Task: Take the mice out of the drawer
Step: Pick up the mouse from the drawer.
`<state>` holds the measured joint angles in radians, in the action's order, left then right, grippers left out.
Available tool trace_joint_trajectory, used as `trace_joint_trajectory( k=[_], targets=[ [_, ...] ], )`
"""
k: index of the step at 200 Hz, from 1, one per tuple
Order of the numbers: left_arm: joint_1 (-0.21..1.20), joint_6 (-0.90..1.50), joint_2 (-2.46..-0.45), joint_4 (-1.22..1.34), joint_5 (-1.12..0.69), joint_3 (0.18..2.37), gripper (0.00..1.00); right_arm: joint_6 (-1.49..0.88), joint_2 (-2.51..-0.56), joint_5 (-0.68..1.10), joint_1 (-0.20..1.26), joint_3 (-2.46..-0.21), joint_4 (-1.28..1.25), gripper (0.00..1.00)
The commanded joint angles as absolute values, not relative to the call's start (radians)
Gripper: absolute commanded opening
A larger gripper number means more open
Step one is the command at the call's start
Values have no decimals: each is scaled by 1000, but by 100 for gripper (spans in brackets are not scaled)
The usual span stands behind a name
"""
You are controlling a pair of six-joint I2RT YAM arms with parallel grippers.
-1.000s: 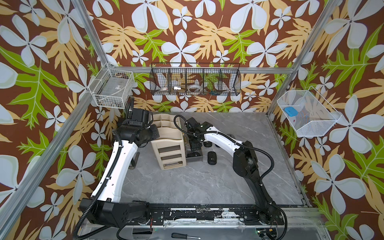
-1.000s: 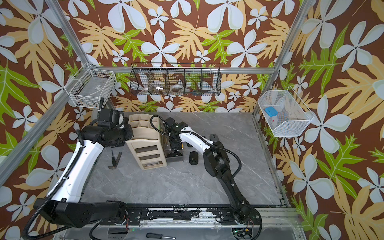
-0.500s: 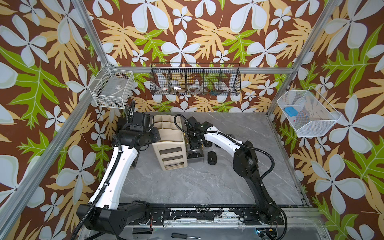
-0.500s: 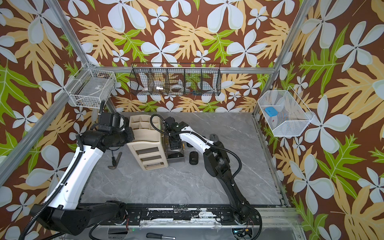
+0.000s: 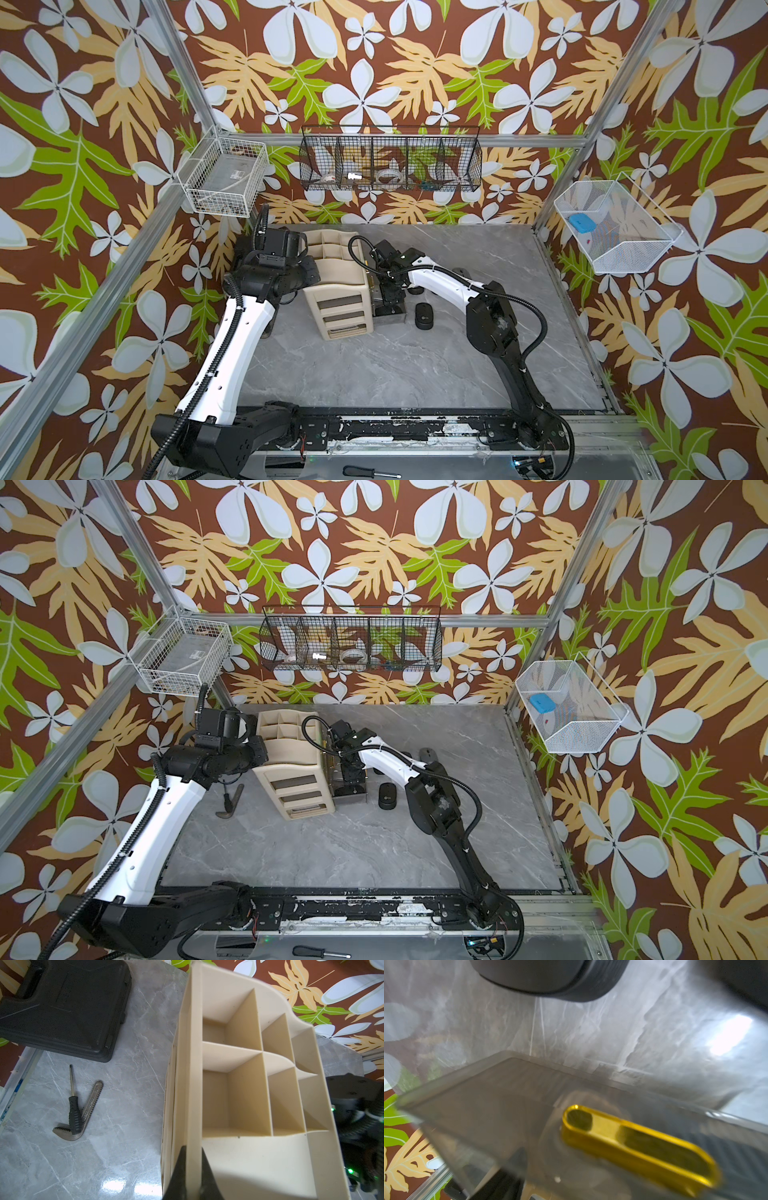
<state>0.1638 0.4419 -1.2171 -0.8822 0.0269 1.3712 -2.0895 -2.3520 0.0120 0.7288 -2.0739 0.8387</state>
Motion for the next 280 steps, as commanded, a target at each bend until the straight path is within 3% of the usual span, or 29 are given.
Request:
trace_joint_trajectory(
  k=[1,55,140,280],
  targets=[
    [167,482,-1195,-727,-60,1357,0,-2101,-2399,29,732,-2119,869,78],
    [171,488,-1184,-715,-65,1353,0,-2092,-2454,33,729,-2159,890,78],
    [173,478,-1234,-714,36,1369,0,-2063,-2424,30,737,-2140,812,58],
    [173,449,-1274,-721,103,1412,0,-1930,-2199,-27,693,-2006,734,59]
  ],
)
